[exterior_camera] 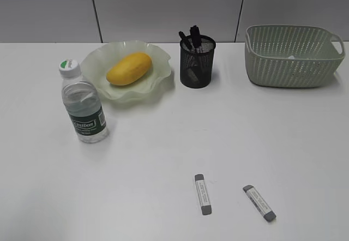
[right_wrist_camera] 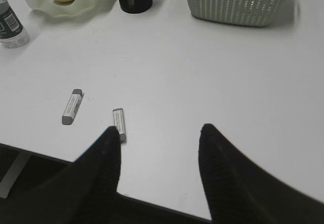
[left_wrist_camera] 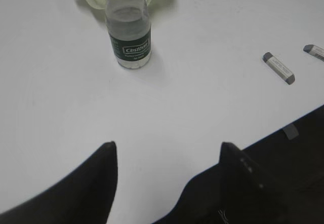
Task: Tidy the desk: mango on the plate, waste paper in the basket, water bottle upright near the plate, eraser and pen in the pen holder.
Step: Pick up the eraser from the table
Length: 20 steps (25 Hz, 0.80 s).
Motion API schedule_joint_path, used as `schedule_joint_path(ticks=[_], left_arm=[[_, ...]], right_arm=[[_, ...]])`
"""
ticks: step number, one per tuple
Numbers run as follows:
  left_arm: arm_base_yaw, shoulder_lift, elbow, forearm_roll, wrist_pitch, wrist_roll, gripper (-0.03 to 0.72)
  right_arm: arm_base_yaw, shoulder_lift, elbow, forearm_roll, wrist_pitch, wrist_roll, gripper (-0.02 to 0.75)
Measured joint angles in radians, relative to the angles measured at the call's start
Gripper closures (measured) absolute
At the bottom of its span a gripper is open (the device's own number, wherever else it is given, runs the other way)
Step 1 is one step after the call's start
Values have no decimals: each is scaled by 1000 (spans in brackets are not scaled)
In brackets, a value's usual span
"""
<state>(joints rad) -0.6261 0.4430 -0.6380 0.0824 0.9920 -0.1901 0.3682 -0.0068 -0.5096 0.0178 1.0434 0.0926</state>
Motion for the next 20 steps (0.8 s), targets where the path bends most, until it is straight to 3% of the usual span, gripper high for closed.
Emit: schedule_joint_path(ticks=[4, 10, 14, 20], left_arm=[[0, -204, 88, -1, 61, -2, 217], [0, -381, 96, -1, 67, -2, 216], [0, -448, 97, -6, 68, -2, 216], [34, -449, 99, -13, 69, -2, 216]], right_arm=[[0, 0, -1, 4, -8, 0, 335], [0, 165, -22, 60, -147, -18, 335], [0, 483, -31, 133, -273, -104, 335], [0, 1142, -116, 172, -310, -161, 335]])
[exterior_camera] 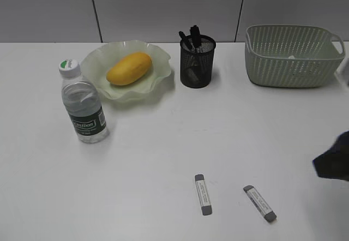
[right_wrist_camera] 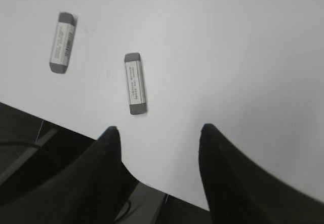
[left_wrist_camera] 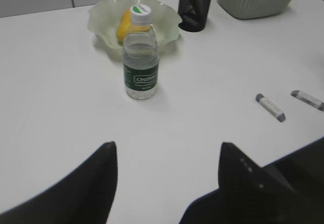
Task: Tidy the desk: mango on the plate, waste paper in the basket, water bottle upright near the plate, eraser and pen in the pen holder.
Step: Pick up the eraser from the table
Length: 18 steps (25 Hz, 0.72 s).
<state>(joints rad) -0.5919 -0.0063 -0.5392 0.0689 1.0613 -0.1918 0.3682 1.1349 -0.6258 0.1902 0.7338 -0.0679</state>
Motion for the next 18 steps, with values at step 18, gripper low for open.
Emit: schedule_joint_path(ticks=[18], left_arm=[[332, 0, 0, 0, 0, 0, 330]], right_arm=[[194, 753, -263, -111, -101, 112, 393]])
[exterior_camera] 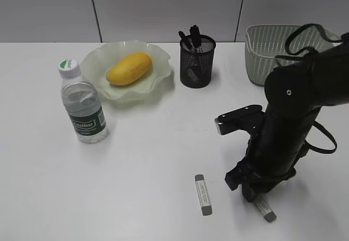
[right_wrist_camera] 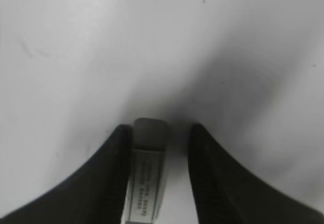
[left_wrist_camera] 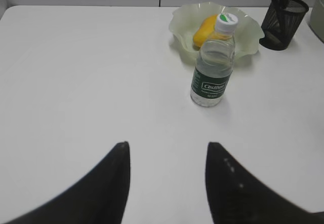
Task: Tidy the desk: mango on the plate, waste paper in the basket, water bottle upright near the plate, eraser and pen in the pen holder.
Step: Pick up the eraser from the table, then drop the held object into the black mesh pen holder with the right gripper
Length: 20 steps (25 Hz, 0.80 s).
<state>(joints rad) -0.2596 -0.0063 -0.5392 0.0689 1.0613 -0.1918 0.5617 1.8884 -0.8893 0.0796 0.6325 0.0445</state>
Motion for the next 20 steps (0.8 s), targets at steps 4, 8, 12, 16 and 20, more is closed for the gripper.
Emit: schedule_joint_path(ticks=[4, 8, 12, 16, 20], left_arm=[[0, 0, 0, 0, 0, 0, 345], [0, 0, 0, 0, 0, 0, 348], [0, 0, 0, 0, 0, 0, 348], [0, 0, 0, 0, 0, 0, 361], [0, 0, 0, 0, 0, 0, 377]], right_arm=[[0, 2, -1, -16, -37, 3, 570], [1, -19, -1, -50, -46, 4, 577], [1, -158, -1, -60, -114, 5, 577], [1, -317, -1, -96, -321, 5, 577], [-2, -333, -1, -180, -672, 5, 576]])
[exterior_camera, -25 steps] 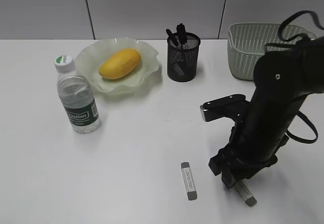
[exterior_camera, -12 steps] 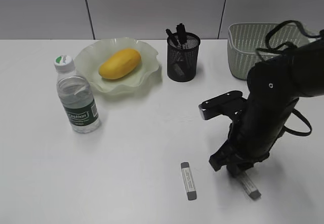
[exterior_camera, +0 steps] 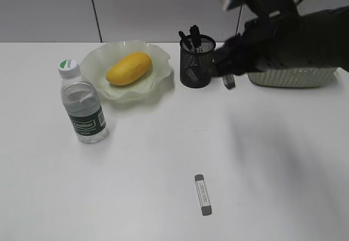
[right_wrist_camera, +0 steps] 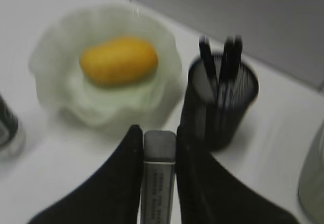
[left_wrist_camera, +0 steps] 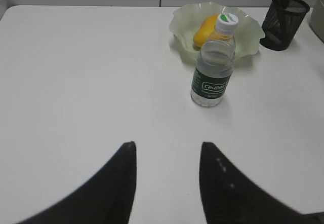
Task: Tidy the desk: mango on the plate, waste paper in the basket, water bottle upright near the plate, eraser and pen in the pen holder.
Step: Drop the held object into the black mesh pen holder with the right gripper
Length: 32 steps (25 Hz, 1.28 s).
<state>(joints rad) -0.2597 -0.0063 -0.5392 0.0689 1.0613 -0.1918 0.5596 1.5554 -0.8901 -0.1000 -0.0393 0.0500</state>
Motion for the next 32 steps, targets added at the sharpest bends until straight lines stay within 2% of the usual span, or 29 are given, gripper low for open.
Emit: schedule_joint_path(ticks=[3, 5, 9, 12, 17, 22, 24, 27, 28, 30, 32], left_arm=[[0, 0, 0, 0, 0, 0, 380], [0, 0, 0, 0, 0, 0, 379], [0, 0, 0, 0, 0, 0, 379], [0, 0, 0, 0, 0, 0, 379], [0, 0, 0, 0, 0, 0, 379], [0, 0, 0, 0, 0, 0, 379], [0, 0, 0, 0, 0, 0, 379], [0, 0, 0, 0, 0, 0, 379], [0, 0, 0, 0, 0, 0, 379], [0, 0, 0, 0, 0, 0, 379], [0, 0, 0, 0, 0, 0, 379]], right_arm=[[-9, 65, -4, -3, -323, -5, 576], [-12, 131, -24, 47, -474, -57, 576], [-14, 289, -115, 251, -619, -223, 576], [-23, 389, -208, 381, -652, -283, 576], [-63, 516, -349, 415, -648, -295, 576], [-93, 592, -450, 425, -525, -279, 573], [-95, 598, -462, 426, -486, -262, 486], [-95, 593, -467, 426, -456, -253, 276], [-96, 587, -467, 426, -427, -253, 228], [-98, 552, -467, 426, -327, -253, 191], [-106, 491, -467, 421, -176, -260, 188]])
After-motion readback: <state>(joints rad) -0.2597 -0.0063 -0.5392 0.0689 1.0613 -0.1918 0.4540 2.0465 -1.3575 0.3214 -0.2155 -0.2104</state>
